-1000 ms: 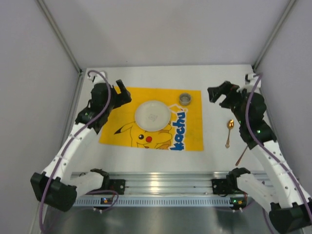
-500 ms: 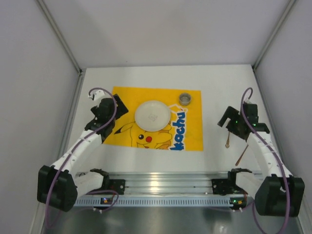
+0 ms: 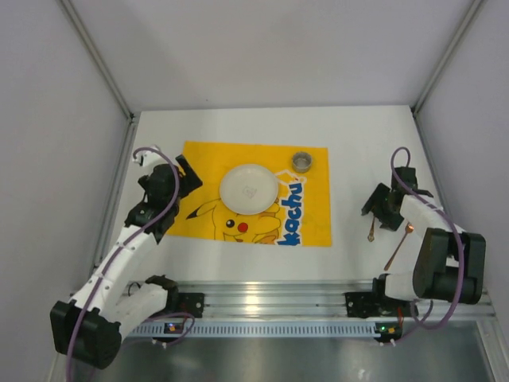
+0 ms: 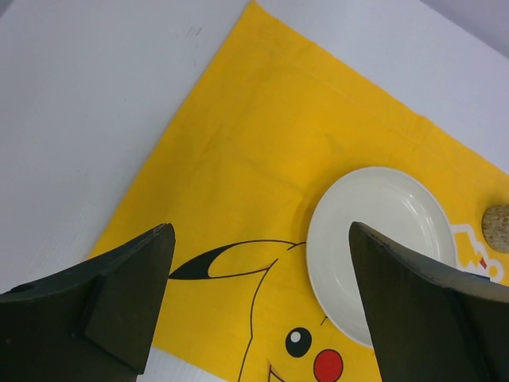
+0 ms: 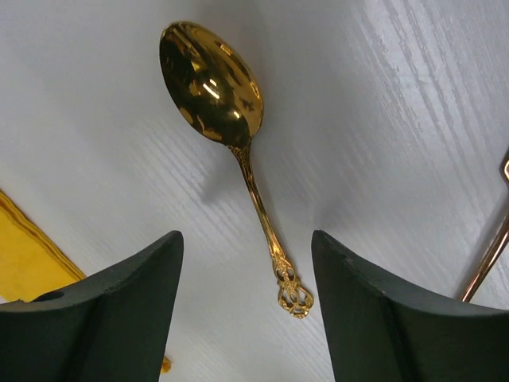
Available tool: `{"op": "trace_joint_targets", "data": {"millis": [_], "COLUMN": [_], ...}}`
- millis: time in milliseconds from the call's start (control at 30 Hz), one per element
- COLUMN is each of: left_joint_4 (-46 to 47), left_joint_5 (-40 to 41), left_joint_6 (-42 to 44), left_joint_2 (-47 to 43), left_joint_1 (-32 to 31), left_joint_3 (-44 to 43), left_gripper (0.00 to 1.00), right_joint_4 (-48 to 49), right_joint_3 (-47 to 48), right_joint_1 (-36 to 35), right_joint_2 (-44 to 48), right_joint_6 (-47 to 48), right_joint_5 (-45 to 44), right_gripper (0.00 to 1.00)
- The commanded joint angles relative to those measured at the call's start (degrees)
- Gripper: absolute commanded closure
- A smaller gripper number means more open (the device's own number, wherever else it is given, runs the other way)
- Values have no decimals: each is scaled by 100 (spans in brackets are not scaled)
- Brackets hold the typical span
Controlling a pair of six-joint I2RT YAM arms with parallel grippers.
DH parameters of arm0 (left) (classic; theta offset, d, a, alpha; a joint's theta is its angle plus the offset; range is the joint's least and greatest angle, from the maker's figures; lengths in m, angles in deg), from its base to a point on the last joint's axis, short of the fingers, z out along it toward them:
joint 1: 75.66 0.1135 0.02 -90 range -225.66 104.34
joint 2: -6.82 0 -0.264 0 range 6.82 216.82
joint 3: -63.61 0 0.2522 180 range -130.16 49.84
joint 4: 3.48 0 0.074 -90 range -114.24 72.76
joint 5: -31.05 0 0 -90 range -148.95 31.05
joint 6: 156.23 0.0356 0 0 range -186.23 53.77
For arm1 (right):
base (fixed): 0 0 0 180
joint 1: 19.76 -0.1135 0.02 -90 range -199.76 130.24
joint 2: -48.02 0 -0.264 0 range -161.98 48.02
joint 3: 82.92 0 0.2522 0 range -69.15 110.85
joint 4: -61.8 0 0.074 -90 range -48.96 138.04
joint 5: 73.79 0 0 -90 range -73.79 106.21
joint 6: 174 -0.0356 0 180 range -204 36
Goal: Set the dinner table for one person
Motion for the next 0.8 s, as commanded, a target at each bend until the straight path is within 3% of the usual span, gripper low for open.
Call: {"op": "trace_joint_targets", "data": {"millis": [0,67,200,433,467,500,533,767], "left_joint_4": [-87,-105,-105,-140,-149,-140,-132,9], "left_joint_5": [168,168,151,186,186,186,160,-86], "left_joint_6": [285,321,286,242,224,207,189,22], "left_joint_2": [36,150,300,248,230,213,221,335], "left_joint_1": [36,36,36,45,45,45,45,45], "left_joint_3": [-145,-277,-400,-365,-348,-330,-286,-268], "left_gripper": [4,4,5,5,5,5,5,6], "right_joint_4": [481,534,657,771,789,807,824,798], "right_joint_3": [319,380,583,566,513,486,477,477], "right_joint_1": [76,76,76,76,76,67,67,-3], "right_joint_2": [-280,-526,-940,-1275,-1248,-1187,-1160,-888], "right_joint_6": [50,76,94,164,173,182,182,243], "right_joint_5": [-251,-347,-418,-365,-296,-286,-269,-181], "right_gripper": [36,39,55,72,78,93,99,100]}}
